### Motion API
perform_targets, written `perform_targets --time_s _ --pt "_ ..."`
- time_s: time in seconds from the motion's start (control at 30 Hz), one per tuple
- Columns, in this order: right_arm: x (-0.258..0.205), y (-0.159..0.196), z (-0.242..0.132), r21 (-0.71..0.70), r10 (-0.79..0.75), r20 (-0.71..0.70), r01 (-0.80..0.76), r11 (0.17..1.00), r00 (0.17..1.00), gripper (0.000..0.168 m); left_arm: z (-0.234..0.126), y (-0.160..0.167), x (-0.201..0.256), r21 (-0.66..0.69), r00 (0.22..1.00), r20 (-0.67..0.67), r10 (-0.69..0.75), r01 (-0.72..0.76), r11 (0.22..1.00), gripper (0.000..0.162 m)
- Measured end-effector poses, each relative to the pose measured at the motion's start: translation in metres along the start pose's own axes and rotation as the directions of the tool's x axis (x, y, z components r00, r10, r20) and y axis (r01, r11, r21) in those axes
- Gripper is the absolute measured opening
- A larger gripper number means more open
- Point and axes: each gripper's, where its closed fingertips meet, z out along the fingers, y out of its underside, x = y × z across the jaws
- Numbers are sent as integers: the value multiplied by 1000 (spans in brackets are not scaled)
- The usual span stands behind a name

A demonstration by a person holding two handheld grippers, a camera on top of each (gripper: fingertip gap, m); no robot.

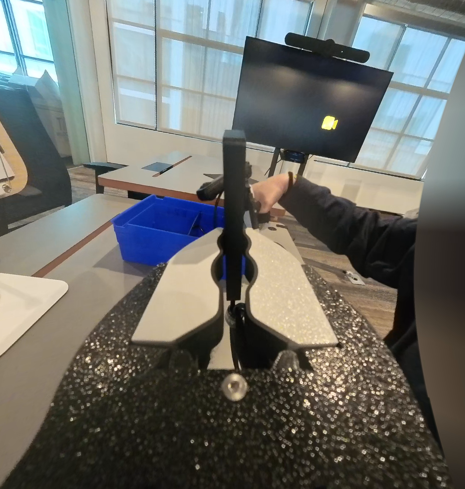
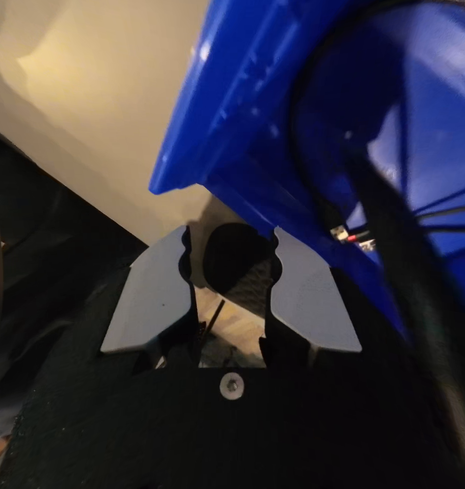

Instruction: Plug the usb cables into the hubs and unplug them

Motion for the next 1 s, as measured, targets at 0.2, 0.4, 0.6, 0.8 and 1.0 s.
perform_targets --time_s 0.2,0.4,0.6,0.8,1.0 --pt "-18 24 16 -205 5 153 27 978 988 64 1 1 1 -1 1000 -10 -8 8 1000 10" --pt "-45 19 8 -114 -91 321 134 984 943 97 1 2 0 0 1000 -19 -15 15 1000 11" --pt "-60 19 -11 -34 -134 403 161 986 905 88 2 3 0 4 999 -32 -28 28 1000 11" --pt "-80 -5 -53 336 -348 379 223 915 857 80 4 6 0 -7 999 -36 -29 29 1000 10" --pt "-26 11 -56 434 -226 -268 327 840 936 82 4 7 -1 -5 998 -40 -41 41 999 11"
